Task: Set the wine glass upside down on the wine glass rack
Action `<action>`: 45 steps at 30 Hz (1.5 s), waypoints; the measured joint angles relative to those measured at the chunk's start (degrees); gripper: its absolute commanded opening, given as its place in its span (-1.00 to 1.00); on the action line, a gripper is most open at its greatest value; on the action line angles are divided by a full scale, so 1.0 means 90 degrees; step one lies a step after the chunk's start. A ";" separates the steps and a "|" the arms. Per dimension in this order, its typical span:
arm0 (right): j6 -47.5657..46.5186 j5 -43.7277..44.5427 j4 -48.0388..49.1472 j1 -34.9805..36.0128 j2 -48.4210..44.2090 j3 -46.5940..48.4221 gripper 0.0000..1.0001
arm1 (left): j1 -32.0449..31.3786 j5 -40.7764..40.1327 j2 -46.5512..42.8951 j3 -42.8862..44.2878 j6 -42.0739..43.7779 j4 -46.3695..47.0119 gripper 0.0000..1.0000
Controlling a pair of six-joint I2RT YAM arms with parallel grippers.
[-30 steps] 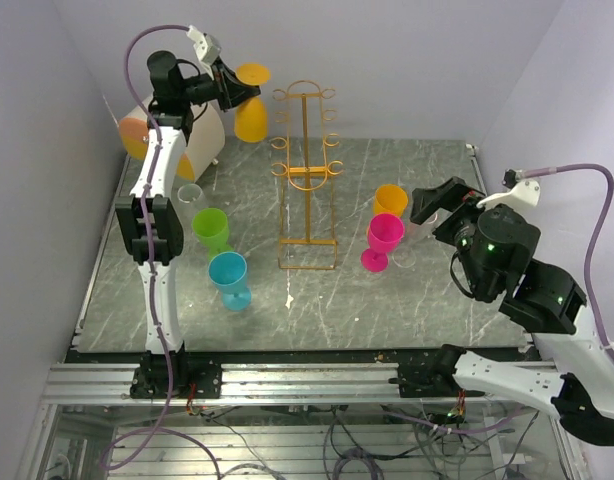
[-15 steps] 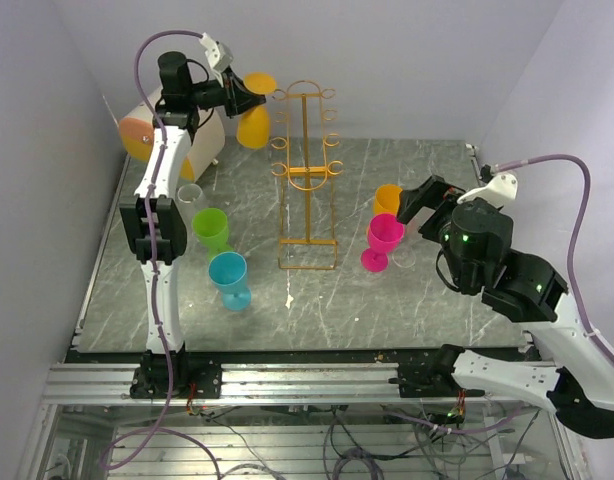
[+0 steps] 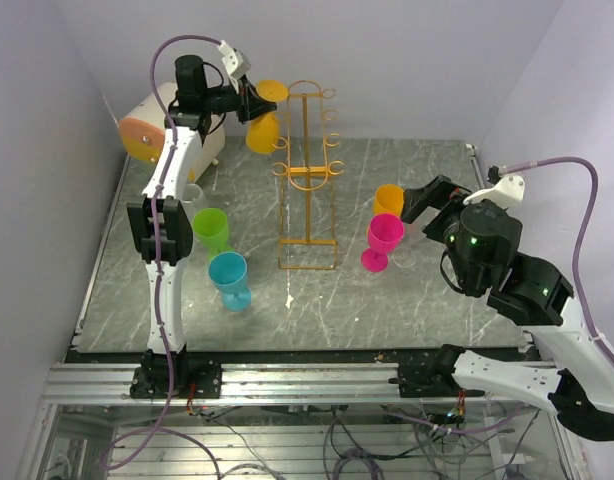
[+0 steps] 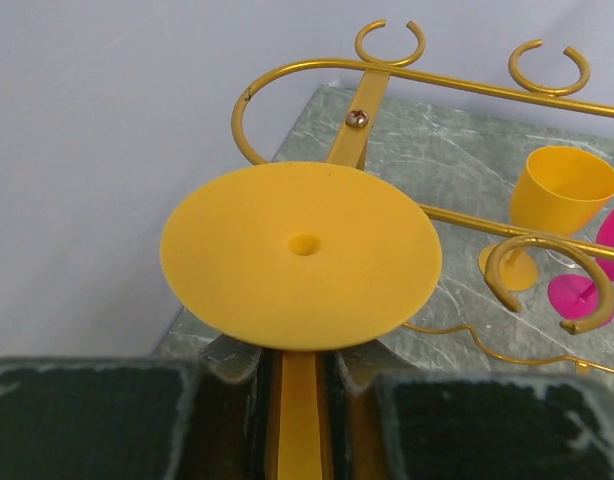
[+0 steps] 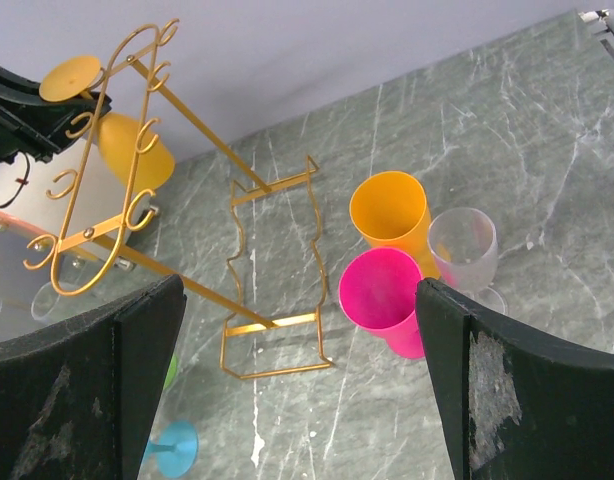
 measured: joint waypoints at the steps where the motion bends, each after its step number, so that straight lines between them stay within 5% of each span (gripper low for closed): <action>1: 0.0000 0.0002 0.0000 0.0000 -0.0002 0.0000 0.97 | 0.0000 -0.0005 0.0000 0.0000 0.0000 0.0000 -0.86; 21: -0.0036 0.0002 0.0032 0.0000 -0.0027 -0.0104 0.98 | -0.0090 -0.0175 0.0022 0.0355 0.0061 -0.0022 -0.86; 45: -0.0306 0.0000 0.0199 0.0000 0.0087 -0.0121 1.00 | -0.0321 -0.0712 0.0027 0.0357 0.1542 -0.0855 -0.86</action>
